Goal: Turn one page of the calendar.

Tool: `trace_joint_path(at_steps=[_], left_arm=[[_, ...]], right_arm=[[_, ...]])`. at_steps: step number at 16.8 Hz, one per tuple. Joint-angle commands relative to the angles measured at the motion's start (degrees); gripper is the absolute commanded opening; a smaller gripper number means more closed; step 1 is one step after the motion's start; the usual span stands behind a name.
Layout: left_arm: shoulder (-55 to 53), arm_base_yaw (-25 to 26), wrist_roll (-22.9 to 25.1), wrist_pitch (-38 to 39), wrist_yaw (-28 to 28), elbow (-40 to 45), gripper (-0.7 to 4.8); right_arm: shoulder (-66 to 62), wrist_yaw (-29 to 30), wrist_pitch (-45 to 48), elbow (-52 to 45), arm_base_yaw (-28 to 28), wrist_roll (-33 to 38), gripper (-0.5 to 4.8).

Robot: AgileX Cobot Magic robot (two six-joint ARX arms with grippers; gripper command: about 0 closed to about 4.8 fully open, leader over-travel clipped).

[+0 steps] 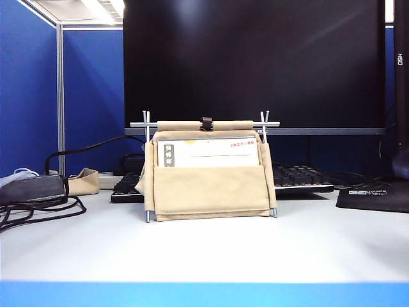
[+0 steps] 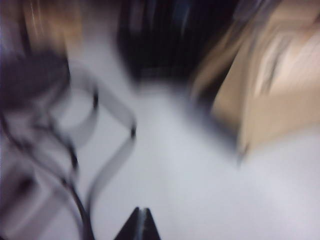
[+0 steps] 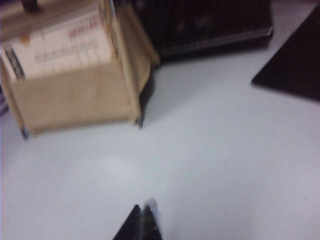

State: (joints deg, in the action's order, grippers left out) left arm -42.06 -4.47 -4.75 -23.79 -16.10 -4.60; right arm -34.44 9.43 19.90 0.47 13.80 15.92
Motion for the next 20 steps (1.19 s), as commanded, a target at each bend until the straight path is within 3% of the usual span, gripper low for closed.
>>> trace_joint_path(at_steps=[1,8,15,20], left_arm=[[15.0,0.1,1.4,13.7,4.2,0.0,-0.06],[41.9,0.0,-1.3,38.3,4.7,0.5,-0.06],[41.8,0.0,-1.3,40.8,3.2,0.5,-0.06],[41.6,0.0,-1.4,44.7,3.0,0.5,-0.05]], right_arm=[[2.3,-1.0,-2.3,-0.2,0.0,0.3,-0.04],[11.0,-1.0,-10.8,-0.2,0.0,-0.9,-0.05],[34.7,-4.3,-26.5,-0.2,0.0,-0.9,-0.05],[34.3,-5.9,-30.6,2.0,-0.1,-4.7,-0.05]])
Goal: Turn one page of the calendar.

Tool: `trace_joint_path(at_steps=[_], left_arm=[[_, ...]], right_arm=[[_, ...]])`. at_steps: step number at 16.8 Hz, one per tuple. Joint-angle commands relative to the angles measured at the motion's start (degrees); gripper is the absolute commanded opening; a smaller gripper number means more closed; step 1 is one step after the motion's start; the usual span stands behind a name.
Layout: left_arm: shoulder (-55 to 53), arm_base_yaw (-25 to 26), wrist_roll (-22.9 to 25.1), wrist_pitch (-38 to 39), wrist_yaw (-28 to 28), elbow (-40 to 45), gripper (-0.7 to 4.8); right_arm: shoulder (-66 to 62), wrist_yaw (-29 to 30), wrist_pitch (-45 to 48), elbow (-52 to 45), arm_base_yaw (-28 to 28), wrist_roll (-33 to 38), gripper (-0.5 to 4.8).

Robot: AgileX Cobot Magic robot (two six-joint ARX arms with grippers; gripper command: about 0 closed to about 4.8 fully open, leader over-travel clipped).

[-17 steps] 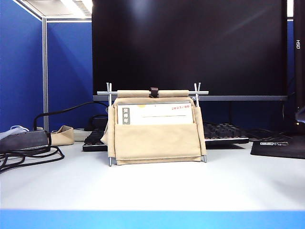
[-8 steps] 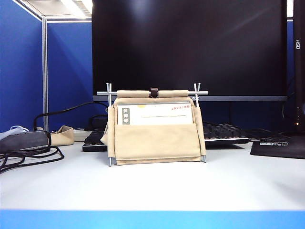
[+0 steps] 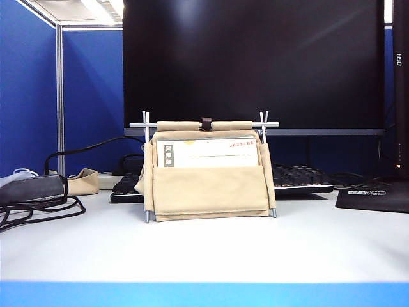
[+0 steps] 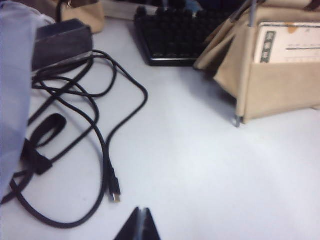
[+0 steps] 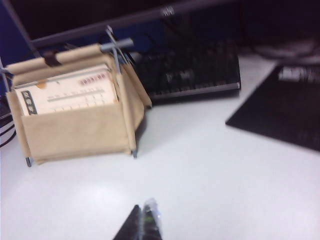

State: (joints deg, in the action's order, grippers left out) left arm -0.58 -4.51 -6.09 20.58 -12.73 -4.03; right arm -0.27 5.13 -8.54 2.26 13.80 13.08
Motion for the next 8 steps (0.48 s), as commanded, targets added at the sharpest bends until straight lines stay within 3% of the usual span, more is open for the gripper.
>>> trace_joint_path(at_steps=[1,3,8], left_arm=[[0.1,0.0,-0.1,0.3,-0.4,-0.1,-0.06],[0.1,0.0,-0.1,0.3,-0.4,-0.1,-0.06],[0.1,0.0,-0.1,0.3,-0.4,-0.1,-0.05]], right_arm=[[0.1,-2.1,-3.8,0.0,-0.1,-1.8,-0.04],[0.1,-1.4,-7.7,0.0,-0.1,-0.9,-0.05],[0.1,0.4,-7.5,0.0,-0.1,-0.9,-0.04]])
